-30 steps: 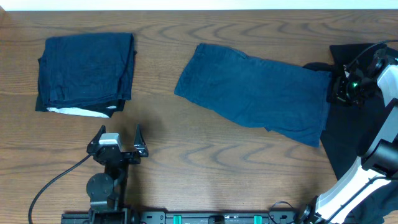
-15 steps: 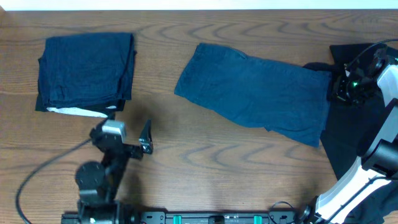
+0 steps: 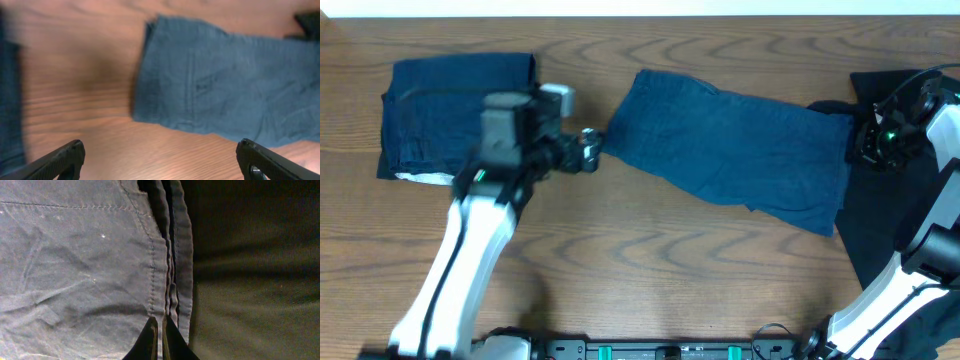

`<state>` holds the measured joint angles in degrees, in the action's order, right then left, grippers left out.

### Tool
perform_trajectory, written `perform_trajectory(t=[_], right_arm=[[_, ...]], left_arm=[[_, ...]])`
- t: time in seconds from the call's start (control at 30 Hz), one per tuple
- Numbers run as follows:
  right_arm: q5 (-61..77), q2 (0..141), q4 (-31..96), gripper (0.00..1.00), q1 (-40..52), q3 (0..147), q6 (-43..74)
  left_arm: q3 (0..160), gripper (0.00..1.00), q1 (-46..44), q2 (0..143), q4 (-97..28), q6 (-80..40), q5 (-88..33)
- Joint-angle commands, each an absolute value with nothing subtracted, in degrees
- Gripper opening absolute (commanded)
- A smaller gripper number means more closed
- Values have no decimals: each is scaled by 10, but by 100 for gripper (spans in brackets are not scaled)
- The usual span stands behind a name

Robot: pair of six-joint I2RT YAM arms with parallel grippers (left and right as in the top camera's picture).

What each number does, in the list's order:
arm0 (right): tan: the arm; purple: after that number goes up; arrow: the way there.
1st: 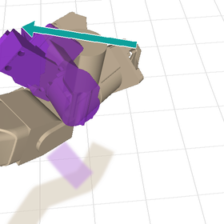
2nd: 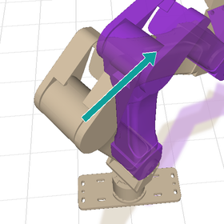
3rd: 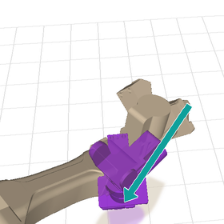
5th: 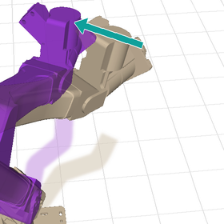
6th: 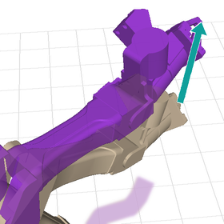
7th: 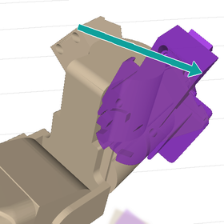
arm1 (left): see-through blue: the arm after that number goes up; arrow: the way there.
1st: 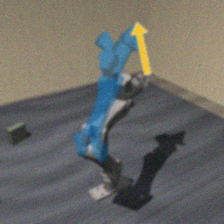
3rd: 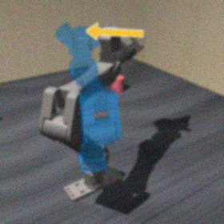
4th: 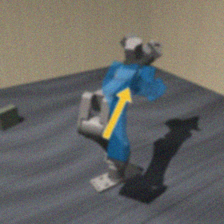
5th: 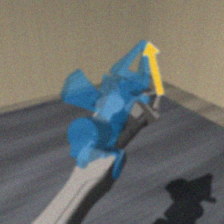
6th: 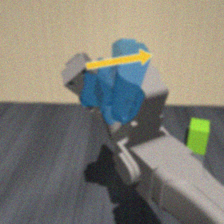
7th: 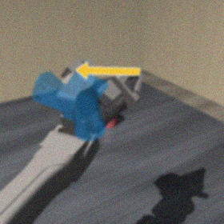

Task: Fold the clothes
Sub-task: 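Reach the left gripper to the trousers' left end and grasp it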

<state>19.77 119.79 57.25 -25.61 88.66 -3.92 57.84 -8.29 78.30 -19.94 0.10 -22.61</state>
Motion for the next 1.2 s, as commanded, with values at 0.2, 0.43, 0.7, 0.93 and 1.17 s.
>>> perform_trajectory(t=[0.2, 0.43, 0.7, 0.93, 1.17], right_arm=[[204, 1199, 573, 7, -255, 888, -35], [204, 1199, 574, 9, -255, 888, -34], [204, 1199, 575, 10, -255, 888, -34], [204, 1199, 576, 13, -255, 888, -35], [203, 1199, 577, 16, -255, 888, -35]], left_arm=[[611, 98, -143, 952, -158, 6, -244], [611, 33, -163, 981, -94, 6, -260], [611, 6, -200, 1056, 7, 3, -260], [611, 6, -205, 1114, 57, -31, -259], [611, 6, -201, 1118, 6, -92, -74]])
